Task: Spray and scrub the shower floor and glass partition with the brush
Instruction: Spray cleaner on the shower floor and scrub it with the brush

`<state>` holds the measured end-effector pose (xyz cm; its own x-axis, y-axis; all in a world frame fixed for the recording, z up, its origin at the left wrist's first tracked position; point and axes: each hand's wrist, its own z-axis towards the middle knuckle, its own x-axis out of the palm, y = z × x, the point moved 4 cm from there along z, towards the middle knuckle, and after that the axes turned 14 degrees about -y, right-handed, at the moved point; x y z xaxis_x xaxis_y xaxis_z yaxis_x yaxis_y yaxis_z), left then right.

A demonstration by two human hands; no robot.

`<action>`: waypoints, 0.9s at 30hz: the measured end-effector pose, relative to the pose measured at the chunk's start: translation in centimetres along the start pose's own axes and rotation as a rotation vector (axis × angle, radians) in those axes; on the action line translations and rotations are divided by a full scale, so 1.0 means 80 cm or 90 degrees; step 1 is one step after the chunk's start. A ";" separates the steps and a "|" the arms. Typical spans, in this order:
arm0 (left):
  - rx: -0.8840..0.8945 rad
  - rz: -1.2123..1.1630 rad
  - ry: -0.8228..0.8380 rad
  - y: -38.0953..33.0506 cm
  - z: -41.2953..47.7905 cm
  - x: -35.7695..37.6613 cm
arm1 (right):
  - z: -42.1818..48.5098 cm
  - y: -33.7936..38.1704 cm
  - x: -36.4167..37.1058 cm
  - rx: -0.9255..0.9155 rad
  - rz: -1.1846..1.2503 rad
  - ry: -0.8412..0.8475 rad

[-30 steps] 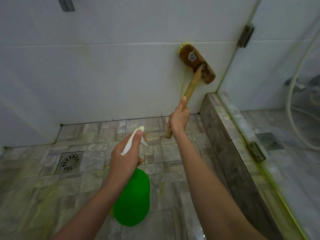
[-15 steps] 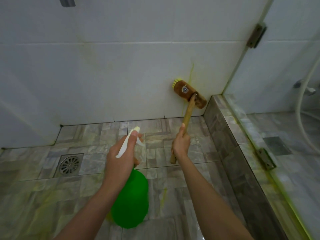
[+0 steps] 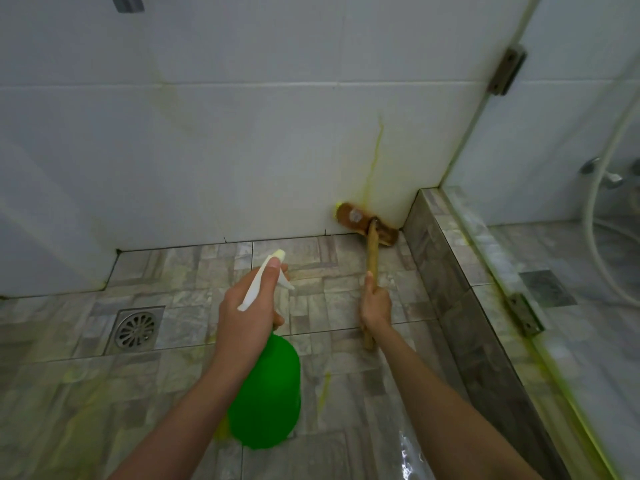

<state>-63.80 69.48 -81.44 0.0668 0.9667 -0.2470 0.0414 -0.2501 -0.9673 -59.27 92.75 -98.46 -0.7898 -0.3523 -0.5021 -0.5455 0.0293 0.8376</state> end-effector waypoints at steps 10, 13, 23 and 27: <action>0.004 -0.031 0.003 -0.005 0.000 0.010 | 0.004 0.036 -0.025 -0.084 0.051 -0.065; 0.020 -0.028 0.002 -0.015 0.014 0.026 | 0.009 0.012 -0.036 -0.069 -0.084 -0.025; 0.220 0.026 0.013 -0.016 0.076 0.135 | 0.047 0.019 -0.046 -0.073 -0.338 0.083; 0.242 -0.002 -0.034 -0.012 0.086 0.166 | 0.058 0.030 -0.049 -0.090 -0.358 0.087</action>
<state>-69.81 82.94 -84.19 0.0154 0.9714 -0.2370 -0.3326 -0.2186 -0.9174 -58.80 98.50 -95.50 -0.3412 -0.3957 -0.8526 -0.8200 -0.3181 0.4758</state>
